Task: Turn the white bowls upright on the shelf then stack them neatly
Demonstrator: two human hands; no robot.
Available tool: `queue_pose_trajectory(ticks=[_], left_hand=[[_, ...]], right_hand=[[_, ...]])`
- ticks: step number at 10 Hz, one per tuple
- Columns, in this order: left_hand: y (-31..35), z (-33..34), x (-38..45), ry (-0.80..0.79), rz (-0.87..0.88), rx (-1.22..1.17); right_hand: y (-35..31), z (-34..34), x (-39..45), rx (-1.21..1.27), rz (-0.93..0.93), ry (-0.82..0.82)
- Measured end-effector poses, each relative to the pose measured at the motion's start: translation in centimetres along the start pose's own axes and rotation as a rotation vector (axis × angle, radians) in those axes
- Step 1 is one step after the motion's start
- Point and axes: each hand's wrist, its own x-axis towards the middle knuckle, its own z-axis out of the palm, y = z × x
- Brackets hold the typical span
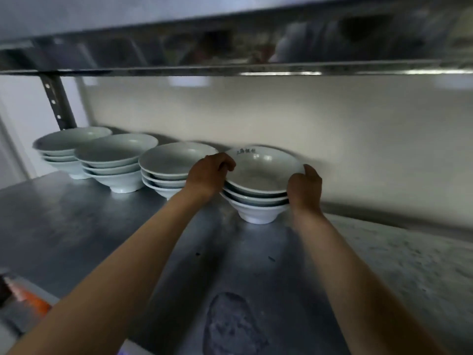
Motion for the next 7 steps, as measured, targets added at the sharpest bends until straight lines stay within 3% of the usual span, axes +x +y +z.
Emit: queue_pose_trajectory(ticks=[3, 4, 5, 6, 7], left_hand=[[-1.0, 0.0, 0.2, -0.042, 0.067, 0.002], [-1.5, -0.2, -0.7, -0.045, 0.151, 0.078], [-2.2, -0.5, -2.3, -0.018, 0.243, 0.201], [-2.8, -1.6, -3.6, 0.067, 0.354, 0.279], [-2.9, -4.2, -4.9, 0.012, 0.398, 0.341]], right_hand=[[-0.4, 0.0, -0.8, -0.128, -0.053, 0.016], [-1.4, -0.6, -1.5, -0.402, -0.129, -0.01], [-3.6, -0.5, -3.0, -0.775, -0.31, -0.038], [-4.9, 0.7, -5.8, -0.914, -0.509, -0.103], [-4.0, 2.3, -9.4, -0.919, -0.732, -0.126]])
